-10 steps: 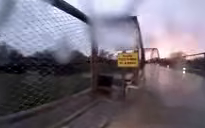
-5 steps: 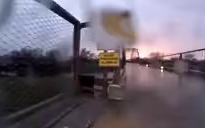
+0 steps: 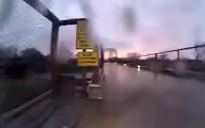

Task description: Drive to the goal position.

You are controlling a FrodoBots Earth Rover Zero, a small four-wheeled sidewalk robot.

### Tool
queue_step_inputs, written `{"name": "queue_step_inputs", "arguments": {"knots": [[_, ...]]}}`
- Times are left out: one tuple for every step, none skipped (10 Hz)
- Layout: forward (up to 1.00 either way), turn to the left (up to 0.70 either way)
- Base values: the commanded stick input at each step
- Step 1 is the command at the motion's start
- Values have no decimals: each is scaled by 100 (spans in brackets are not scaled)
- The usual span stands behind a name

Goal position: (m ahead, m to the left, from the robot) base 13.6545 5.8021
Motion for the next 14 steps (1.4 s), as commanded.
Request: {"name": "queue_step_inputs", "arguments": {"knots": [[0,-9],[0,0],[0,0],[0,0],[0,0],[0,0],[0,0],[0,0],[0,0],[0,0],[0,-54],[0,-70],[0,-70],[0,-70]]}}
